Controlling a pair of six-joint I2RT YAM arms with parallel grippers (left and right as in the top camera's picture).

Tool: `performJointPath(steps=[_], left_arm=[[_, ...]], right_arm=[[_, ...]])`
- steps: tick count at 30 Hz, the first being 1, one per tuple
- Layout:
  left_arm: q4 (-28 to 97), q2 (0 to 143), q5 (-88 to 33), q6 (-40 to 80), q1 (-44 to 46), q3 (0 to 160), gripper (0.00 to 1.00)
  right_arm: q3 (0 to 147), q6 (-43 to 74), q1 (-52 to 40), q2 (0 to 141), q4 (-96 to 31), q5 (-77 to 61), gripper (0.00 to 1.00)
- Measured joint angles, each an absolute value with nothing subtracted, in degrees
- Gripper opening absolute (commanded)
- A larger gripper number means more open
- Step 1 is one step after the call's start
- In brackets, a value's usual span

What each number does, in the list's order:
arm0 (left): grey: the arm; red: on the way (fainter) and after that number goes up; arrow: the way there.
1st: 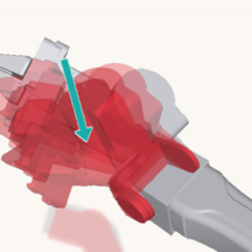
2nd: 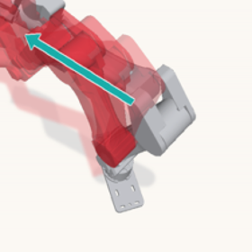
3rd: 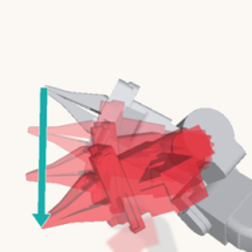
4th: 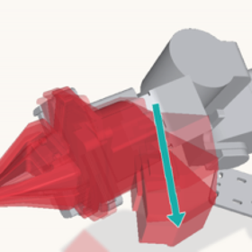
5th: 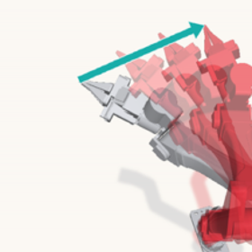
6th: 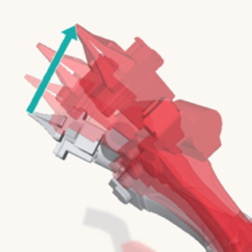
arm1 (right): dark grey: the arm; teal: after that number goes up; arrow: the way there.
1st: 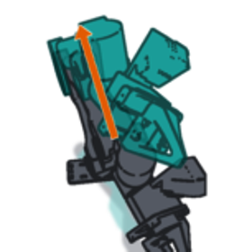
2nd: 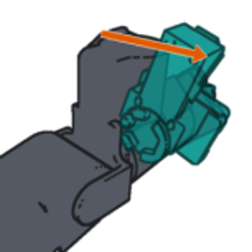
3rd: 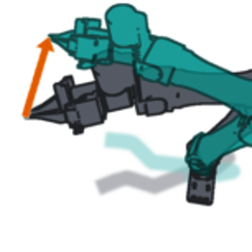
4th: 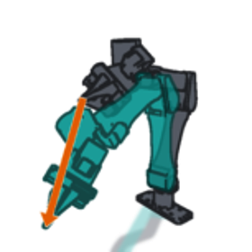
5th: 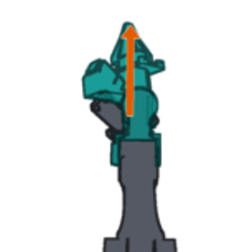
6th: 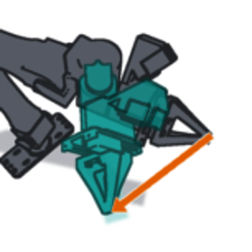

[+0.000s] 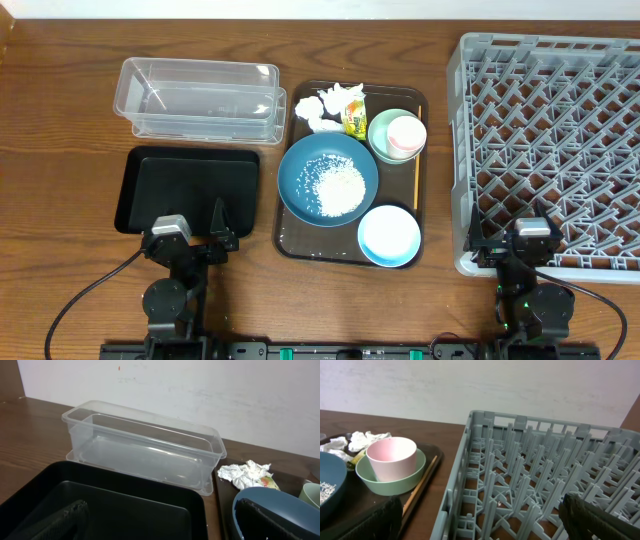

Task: Sort waste into correct bins and load items into the dishwasher rack

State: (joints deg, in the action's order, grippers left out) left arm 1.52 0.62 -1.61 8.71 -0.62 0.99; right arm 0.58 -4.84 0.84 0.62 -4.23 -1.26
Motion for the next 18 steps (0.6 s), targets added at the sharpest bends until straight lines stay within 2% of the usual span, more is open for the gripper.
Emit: performJointPath(steps=[7,10,18], left_arm=[[1.4,0.6,-1.6,8.8,-0.6,1.0,0.95],[1.3,0.6,-3.7,12.3,-0.6,1.0,0.95],[-0.3,0.6,-29.3,40.9,-0.6,1.3,0.95]], right_arm=[[0.6,-4.8,0.8,0.6,-4.2,-1.3,0.99],[0.6,-4.8,0.8,0.6,-4.2,-1.3,0.99],[0.6,-4.8,0.8,0.6,-4.2,-1.3,0.99]])
